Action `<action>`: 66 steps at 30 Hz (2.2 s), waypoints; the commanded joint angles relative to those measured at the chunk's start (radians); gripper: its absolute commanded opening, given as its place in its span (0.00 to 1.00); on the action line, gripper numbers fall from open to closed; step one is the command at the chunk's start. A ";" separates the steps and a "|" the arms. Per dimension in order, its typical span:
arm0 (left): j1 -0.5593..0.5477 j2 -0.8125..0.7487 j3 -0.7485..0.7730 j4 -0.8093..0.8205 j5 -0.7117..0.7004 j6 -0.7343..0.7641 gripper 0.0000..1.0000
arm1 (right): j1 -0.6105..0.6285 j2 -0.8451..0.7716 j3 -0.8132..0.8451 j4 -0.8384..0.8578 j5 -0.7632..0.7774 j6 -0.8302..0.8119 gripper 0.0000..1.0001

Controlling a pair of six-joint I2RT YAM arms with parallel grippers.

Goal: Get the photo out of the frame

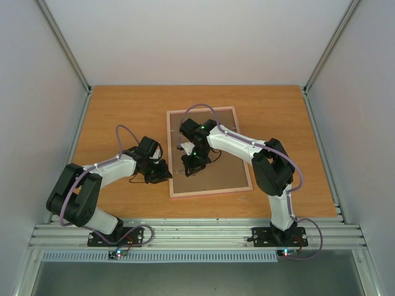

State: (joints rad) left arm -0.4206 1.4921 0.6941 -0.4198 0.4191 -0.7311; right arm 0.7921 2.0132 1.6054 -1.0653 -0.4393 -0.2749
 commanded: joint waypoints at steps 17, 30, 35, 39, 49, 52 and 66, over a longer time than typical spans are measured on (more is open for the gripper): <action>-0.001 0.041 0.188 -0.207 -0.188 0.114 0.43 | -0.035 -0.192 -0.123 0.151 0.026 0.036 0.01; 0.020 0.324 0.549 -0.308 -0.295 0.238 0.54 | -0.139 -0.330 -0.336 0.372 0.072 0.135 0.01; 0.023 0.421 0.626 -0.352 -0.320 0.284 0.53 | -0.153 -0.336 -0.355 0.384 0.071 0.131 0.01; 0.023 0.445 0.634 -0.364 -0.305 0.306 0.44 | -0.159 -0.343 -0.364 0.390 0.079 0.125 0.01; 0.020 0.387 0.529 -0.365 -0.226 0.335 0.12 | -0.159 -0.320 -0.323 0.407 0.100 0.123 0.01; 0.015 0.340 0.475 -0.354 -0.197 0.334 0.11 | -0.159 -0.288 -0.286 0.409 0.089 0.128 0.01; -0.013 0.211 0.301 -0.303 -0.118 0.295 0.10 | -0.159 -0.061 -0.078 0.436 0.002 0.160 0.01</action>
State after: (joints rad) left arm -0.4240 1.7309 1.0344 -0.7395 0.2131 -0.4366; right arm 0.6376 1.9049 1.4654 -0.6430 -0.4019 -0.1303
